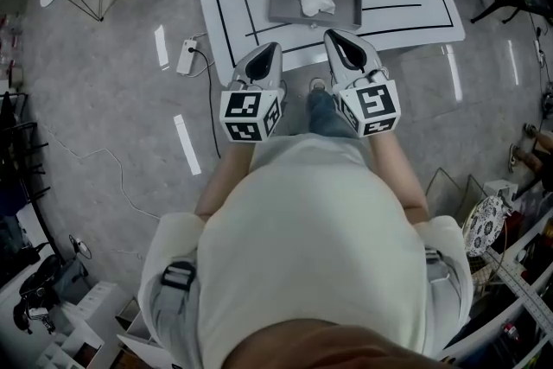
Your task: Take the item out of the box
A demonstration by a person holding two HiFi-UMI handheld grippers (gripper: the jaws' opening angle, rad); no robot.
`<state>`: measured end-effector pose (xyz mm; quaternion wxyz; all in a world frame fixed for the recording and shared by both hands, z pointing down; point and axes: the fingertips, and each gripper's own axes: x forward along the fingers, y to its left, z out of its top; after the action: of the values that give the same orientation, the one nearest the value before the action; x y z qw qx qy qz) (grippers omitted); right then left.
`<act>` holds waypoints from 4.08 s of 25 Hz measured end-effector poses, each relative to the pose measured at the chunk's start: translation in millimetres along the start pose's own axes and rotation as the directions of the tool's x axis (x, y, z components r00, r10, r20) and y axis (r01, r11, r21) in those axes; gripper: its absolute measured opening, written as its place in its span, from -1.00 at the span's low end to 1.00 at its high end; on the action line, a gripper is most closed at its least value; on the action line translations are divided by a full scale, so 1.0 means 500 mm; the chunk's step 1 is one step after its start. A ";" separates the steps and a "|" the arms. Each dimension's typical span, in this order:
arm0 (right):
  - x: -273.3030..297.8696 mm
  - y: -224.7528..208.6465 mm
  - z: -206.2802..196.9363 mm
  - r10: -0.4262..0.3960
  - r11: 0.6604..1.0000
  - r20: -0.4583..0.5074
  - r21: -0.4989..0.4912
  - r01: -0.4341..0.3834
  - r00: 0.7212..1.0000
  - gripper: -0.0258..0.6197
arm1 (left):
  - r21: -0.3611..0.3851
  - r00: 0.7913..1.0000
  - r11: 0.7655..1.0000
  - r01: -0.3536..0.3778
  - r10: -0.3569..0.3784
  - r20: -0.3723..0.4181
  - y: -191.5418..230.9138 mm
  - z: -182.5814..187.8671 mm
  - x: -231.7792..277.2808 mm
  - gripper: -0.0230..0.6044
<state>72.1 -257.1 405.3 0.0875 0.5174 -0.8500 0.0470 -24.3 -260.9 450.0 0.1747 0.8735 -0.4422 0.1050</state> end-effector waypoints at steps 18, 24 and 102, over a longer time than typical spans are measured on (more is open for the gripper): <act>0.163 -0.134 -0.023 0.130 0.987 -0.120 -0.079 -0.140 0.984 -0.92 | -0.040 0.997 0.996 -0.076 0.076 -0.001 0.046 0.068 0.169 -0.93; 0.226 -0.155 -0.038 0.195 0.964 -0.177 -0.147 -0.222 0.965 -0.92 | -0.054 0.994 0.992 -0.112 0.112 0.000 0.067 0.083 0.202 -0.93; 0.236 -0.034 -0.161 0.184 0.791 -0.591 -0.385 -0.476 0.785 -0.89 | -0.072 0.988 0.986 -0.152 0.153 0.007 0.095 0.034 0.023 -0.93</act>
<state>42.2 -354.1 507.3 0.4407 0.2779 -0.8531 -0.0277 -55.7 -302.0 448.4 0.1945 0.8309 -0.5123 0.0966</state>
